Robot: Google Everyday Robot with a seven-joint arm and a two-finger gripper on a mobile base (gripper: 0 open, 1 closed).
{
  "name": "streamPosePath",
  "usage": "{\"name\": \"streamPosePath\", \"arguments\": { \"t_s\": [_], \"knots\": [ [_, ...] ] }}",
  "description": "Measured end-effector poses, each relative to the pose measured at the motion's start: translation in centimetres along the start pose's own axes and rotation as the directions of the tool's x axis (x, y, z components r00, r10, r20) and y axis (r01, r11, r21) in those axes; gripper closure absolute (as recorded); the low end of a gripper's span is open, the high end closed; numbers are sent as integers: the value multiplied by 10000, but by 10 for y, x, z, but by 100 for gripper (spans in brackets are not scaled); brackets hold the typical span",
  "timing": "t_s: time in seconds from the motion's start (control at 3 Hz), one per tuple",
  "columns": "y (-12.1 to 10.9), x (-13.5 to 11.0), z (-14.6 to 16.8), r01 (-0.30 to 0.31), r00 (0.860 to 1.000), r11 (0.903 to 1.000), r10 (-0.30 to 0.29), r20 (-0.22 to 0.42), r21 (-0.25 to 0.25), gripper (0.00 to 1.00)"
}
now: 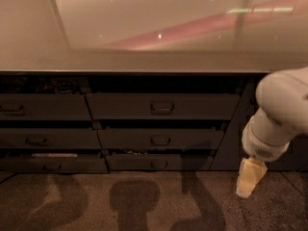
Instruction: Open top drawer
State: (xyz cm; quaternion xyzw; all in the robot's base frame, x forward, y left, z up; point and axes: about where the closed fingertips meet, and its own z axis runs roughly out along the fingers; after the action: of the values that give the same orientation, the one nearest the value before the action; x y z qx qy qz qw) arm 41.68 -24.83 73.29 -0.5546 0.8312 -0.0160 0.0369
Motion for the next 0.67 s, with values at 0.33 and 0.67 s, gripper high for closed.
{"name": "streamPosePath", "arguments": {
  "t_s": [0.33,0.67],
  "knots": [
    [42,20,22,184,9985,9981,-214,505,590,0],
    [42,20,22,189,9985,9981,-218,501,586,0]
  ]
}}
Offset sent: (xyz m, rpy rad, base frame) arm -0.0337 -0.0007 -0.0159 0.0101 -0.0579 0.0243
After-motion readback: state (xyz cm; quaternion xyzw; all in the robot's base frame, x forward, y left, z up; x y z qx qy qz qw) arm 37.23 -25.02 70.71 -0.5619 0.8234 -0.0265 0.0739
